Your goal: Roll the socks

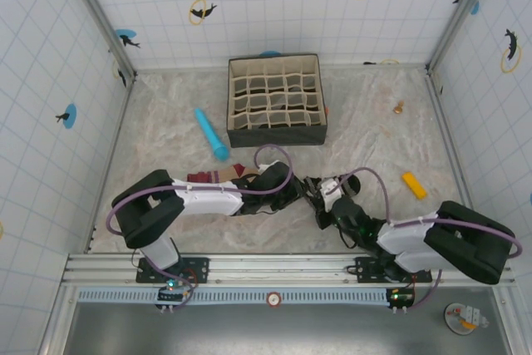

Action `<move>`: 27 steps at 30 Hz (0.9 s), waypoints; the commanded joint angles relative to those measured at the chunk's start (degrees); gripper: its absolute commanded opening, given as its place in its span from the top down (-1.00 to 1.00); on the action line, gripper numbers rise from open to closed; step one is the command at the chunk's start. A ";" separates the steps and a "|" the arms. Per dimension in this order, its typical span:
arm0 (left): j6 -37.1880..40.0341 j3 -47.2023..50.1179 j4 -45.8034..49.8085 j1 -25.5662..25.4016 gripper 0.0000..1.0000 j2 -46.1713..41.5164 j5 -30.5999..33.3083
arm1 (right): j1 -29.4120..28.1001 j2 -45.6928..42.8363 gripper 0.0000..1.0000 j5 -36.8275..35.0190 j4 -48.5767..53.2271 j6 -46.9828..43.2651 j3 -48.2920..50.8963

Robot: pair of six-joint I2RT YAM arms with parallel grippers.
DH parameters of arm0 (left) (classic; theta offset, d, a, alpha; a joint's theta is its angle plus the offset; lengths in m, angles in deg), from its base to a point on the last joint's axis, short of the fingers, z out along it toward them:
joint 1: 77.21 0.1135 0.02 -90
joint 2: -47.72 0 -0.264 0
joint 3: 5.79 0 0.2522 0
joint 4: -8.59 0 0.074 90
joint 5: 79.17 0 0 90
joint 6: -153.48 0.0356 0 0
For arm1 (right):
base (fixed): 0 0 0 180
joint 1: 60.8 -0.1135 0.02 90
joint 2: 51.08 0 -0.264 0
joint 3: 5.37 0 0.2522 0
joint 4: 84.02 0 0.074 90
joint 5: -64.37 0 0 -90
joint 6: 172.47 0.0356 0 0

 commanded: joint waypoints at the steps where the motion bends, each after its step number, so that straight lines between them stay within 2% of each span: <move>1: 1.95 -0.08 0.43 0.04 -0.08 -2.03 2.01 | 6.06 -0.68 1.00 12.66 4.48 10.96 6.73; 6: 2.70 -0.82 1.13 0.04 -0.04 -1.26 2.31 | 13.19 1.40 1.00 21.94 7.36 18.91 7.39; 9: 3.01 -1.21 1.05 0.02 -0.01 -0.33 2.14 | 14.57 2.99 1.00 23.93 9.33 23.24 7.54; 19: 4.70 -1.99 -3.10 -0.10 0.02 3.20 2.05 | 15.01 -2.00 1.00 20.46 24.26 33.77 7.87; 27: 5.82 -3.76 -9.24 -0.88 -0.01 8.26 0.82 | 15.08 -2.45 1.00 20.68 23.39 34.53 9.66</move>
